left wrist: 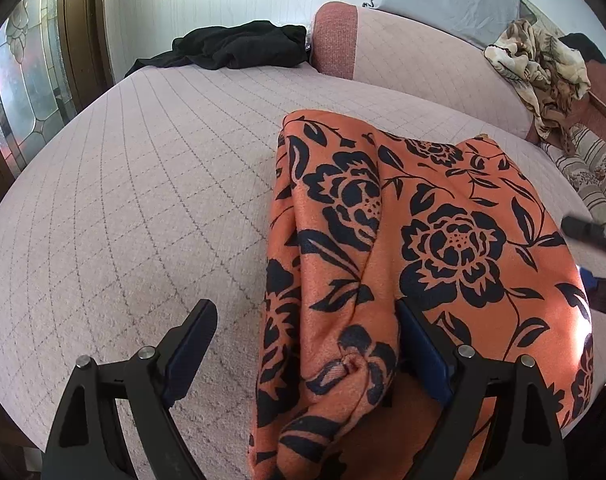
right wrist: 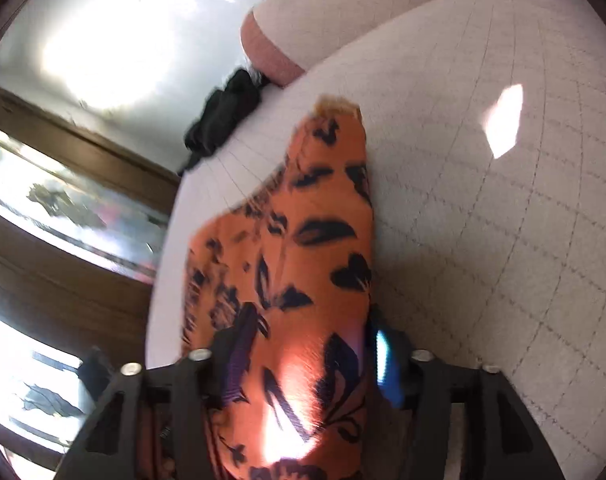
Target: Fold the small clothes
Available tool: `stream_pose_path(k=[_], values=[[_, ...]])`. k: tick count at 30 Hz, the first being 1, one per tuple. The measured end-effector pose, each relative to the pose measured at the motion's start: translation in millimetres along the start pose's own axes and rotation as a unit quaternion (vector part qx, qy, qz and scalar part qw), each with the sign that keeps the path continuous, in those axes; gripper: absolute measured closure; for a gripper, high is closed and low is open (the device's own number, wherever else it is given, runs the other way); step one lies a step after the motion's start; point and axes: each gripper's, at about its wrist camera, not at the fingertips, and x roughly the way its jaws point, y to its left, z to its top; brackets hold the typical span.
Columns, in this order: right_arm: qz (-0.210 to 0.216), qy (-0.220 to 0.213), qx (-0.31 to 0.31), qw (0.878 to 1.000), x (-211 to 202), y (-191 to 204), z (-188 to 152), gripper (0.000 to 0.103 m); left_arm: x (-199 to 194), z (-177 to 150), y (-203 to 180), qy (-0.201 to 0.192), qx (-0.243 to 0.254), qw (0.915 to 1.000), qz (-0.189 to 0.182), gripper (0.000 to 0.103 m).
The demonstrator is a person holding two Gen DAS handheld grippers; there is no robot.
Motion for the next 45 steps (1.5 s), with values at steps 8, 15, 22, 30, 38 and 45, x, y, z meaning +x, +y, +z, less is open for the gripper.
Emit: stream_pose_path(k=[8,15,22,30,38,45], values=[[-0.017,0.011,-0.008,1.0,22,14,29,0.076,0,-1,2,0.001,-0.005,1.0,-0.002,0.012],[-0.08,0.014,0.018,0.997,22,0,27,0.045,0,-1,4,-0.001,-0.008,1.0,-0.005,0.012],[-0.089,-0.064,-0.152,0.982,-35,86,-8,0.041,-32,-3,27,-0.017,-0.061,0.9956,-0.069,0.013],[-0.085,0.034,-0.184,0.979,17,86,-52,0.033,-35,-28,61,0.043,-0.11,0.989,-0.088,0.032],[-0.07,0.035,-0.189,0.979,18,80,-53,0.029,-39,32,66,0.011,-0.127,0.9801,-0.152,0.034],[-0.043,0.035,-0.174,0.983,14,73,-51,0.029,60,91,61,0.09,-0.101,0.9843,-0.114,0.066]])
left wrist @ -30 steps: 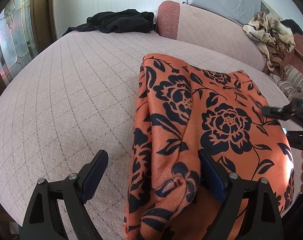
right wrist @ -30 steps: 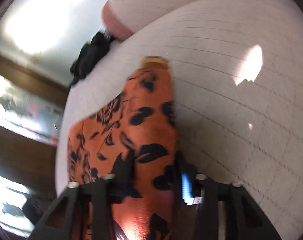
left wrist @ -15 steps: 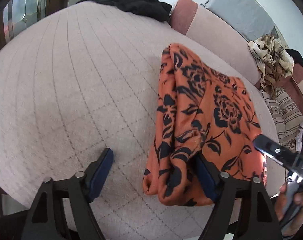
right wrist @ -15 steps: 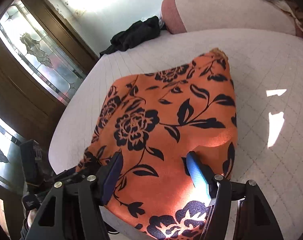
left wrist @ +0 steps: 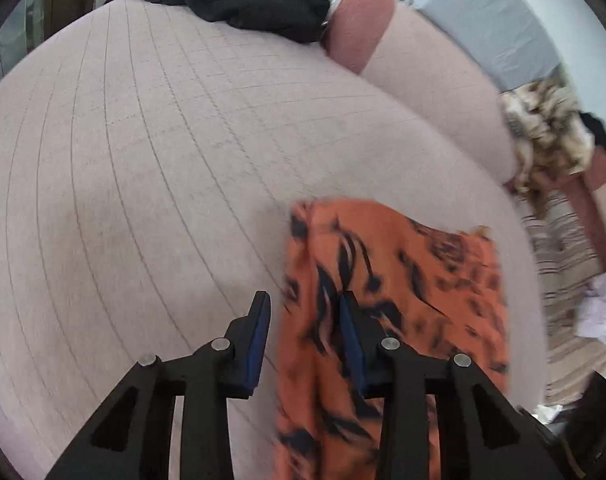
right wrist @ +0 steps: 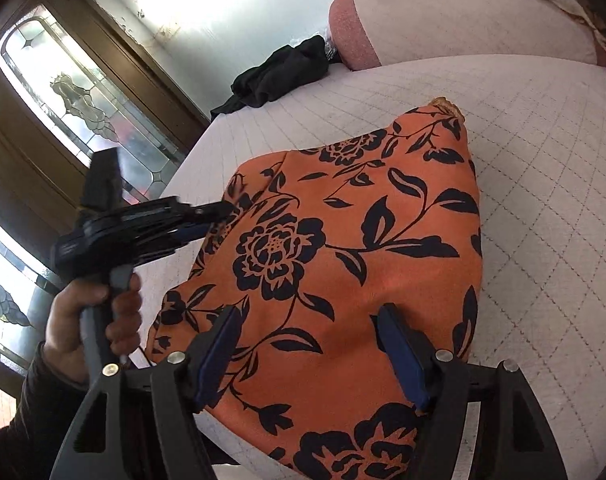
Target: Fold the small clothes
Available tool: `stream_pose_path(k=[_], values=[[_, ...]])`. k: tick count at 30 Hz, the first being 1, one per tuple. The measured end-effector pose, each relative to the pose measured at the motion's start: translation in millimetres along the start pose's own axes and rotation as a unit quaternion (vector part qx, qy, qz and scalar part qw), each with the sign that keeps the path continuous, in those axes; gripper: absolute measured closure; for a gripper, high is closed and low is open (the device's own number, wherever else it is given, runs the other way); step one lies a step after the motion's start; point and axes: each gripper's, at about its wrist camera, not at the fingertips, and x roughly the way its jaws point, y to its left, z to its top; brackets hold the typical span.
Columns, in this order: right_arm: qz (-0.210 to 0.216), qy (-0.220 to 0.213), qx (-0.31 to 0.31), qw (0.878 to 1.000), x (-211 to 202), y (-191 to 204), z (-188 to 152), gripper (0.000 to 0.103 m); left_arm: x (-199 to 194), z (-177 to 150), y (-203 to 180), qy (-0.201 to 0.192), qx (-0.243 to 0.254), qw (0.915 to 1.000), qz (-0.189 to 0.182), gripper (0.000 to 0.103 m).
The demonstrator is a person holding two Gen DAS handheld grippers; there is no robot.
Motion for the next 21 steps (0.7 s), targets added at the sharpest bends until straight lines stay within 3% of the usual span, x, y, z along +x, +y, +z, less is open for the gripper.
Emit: stream_pose_path(k=[3,5,7,9,14,18,21], values=[[0.015,-0.001,0.005,1.0,-1,-4,-1,0.029,5,11,0,-0.003,-0.002,0.9998,0.017,0.06],[0.018,-0.001,0.006,1.0,-2,-5,-1,0.029,-13,7,-11,-0.039,0.022,0.9982,0.04,0.058],[0.02,-0.001,0.011,1.0,-3,-6,-1,0.029,-33,-3,-21,-0.071,0.041,0.9944,0.066,0.047],[0.021,-0.002,0.017,1.0,-4,-6,-1,0.029,-55,-19,-27,-0.095,0.049,0.9918,0.071,0.043],[0.011,-0.006,0.032,0.999,-11,1,0,0.029,-94,-54,-41,-0.128,0.092,0.9819,0.105,0.042],[0.005,-0.01,0.025,1.0,-22,14,-2,0.029,-120,-68,-41,-0.149,0.097,0.9761,0.125,0.032],[-0.001,-0.012,0.029,0.999,-30,19,-5,0.029,-127,-76,-45,-0.151,0.104,0.9749,0.125,0.03]])
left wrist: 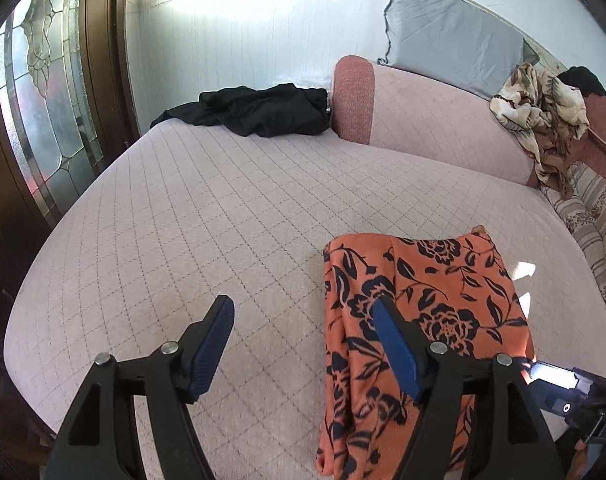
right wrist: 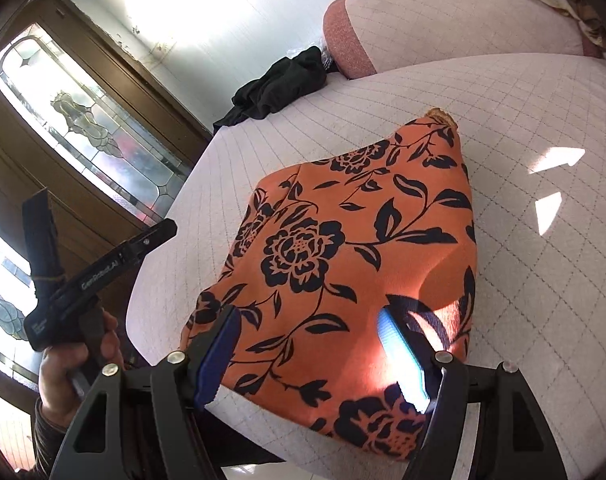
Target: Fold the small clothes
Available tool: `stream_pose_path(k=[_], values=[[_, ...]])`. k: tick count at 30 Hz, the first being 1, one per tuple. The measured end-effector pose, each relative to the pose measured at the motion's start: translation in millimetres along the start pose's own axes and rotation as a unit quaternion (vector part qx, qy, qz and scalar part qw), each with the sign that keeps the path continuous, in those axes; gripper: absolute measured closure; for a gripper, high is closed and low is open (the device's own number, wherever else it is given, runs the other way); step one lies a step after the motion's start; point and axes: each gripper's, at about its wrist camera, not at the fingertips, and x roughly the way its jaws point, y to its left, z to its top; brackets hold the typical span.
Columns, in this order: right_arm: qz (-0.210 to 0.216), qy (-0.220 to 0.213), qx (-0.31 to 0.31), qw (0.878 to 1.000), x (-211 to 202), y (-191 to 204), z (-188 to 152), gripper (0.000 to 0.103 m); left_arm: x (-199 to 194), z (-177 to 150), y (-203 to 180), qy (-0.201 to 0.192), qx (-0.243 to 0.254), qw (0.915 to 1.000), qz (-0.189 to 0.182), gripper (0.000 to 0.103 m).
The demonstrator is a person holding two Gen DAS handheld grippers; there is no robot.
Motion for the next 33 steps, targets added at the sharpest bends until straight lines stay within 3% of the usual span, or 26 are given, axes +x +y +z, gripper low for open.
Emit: stream_pose_path(k=[15,18,21,23,24,26,33], values=[[-0.01,0.013,0.01,1.0,-16,2,-38,0.029,-27,-18,-7,-0.004,0.006,1.0,-0.001,0.03],[-0.005,0.011,0.012,1.0,-17,0,-42,0.029,-23,-26,-12,0.0,0.009,0.9999,-0.01,0.022],[0.001,0.009,0.02,1.0,-18,-5,-47,0.029,3,-46,-16,0.03,0.02,0.9993,-0.011,0.019],[0.006,0.009,0.028,1.0,-19,-11,-50,0.029,36,-66,-15,0.088,0.034,0.9953,0.019,0.019],[0.008,0.01,0.03,0.999,-20,-13,-51,0.029,44,-74,-11,0.107,0.025,0.9939,0.011,0.017],[0.014,0.007,0.033,0.999,-23,-16,-51,0.029,38,-76,-4,0.098,-0.003,0.9952,0.002,0.017],[0.033,-0.015,0.038,0.999,-34,-22,-44,0.029,7,-57,-14,0.057,0.031,0.9976,0.024,0.017]])
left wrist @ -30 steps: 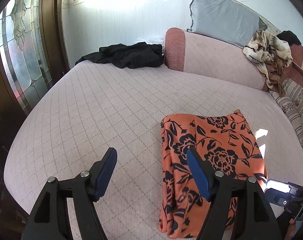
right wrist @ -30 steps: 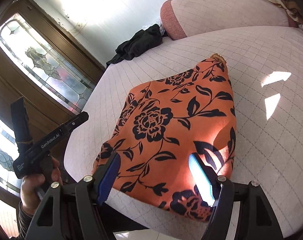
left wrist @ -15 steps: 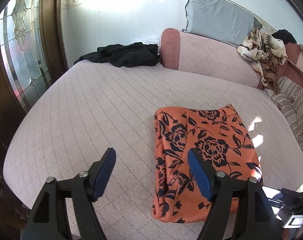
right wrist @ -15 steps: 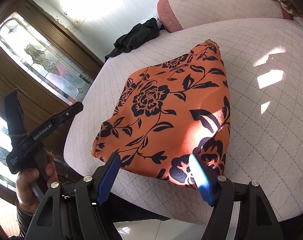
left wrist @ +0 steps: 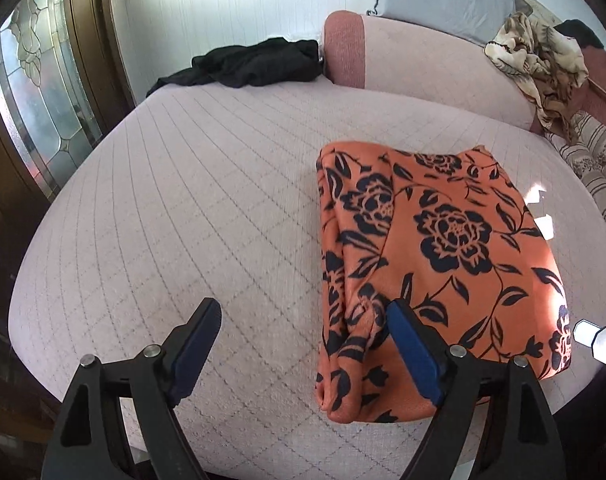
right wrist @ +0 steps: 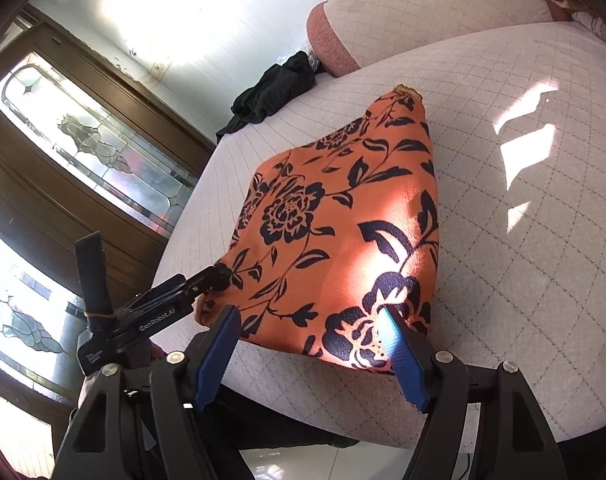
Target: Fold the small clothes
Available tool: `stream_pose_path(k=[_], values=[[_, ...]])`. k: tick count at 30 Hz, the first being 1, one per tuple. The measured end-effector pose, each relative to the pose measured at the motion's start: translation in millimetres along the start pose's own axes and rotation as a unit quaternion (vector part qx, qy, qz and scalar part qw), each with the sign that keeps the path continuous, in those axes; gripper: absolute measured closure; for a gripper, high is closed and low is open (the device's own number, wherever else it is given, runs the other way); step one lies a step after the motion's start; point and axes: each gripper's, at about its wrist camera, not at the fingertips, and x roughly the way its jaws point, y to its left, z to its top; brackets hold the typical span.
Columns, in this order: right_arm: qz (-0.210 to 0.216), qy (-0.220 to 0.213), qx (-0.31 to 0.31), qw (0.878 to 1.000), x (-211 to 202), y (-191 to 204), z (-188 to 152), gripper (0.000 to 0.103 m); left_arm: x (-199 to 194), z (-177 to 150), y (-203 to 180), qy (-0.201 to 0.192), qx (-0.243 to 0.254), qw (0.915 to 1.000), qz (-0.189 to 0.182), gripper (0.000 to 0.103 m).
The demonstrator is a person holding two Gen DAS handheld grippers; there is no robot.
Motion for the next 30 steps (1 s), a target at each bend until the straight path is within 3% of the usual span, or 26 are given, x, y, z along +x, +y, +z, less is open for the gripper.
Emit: stream_pose_path(k=[8,13,15,16,18,22,30], values=[[0.01,-0.011,-0.022,1.0,11,16,47,0.026,-3,-1,3,0.001,-0.005,1.0,0.005,0.017],[0.019,0.015,0.013,1.0,48,0,84,0.025,-4,-1,6,0.0,-0.013,0.9999,0.004,0.017],[0.016,0.045,0.04,0.998,76,-18,90,0.023,-3,-1,7,0.003,-0.016,0.9999,0.003,0.017],[0.015,0.057,0.056,0.997,86,-27,90,0.023,-3,0,7,0.007,-0.016,0.9998,0.002,0.017],[0.028,0.042,0.074,0.996,79,-29,89,0.023,-4,-1,7,0.003,-0.011,0.9999,0.001,0.017],[0.044,0.022,0.045,0.998,48,-14,79,0.023,-4,1,10,-0.001,-0.012,0.9999,0.003,0.017],[0.002,-0.017,0.055,0.998,-3,-37,31,0.023,0,2,7,0.004,-0.014,0.9999,0.002,0.017]])
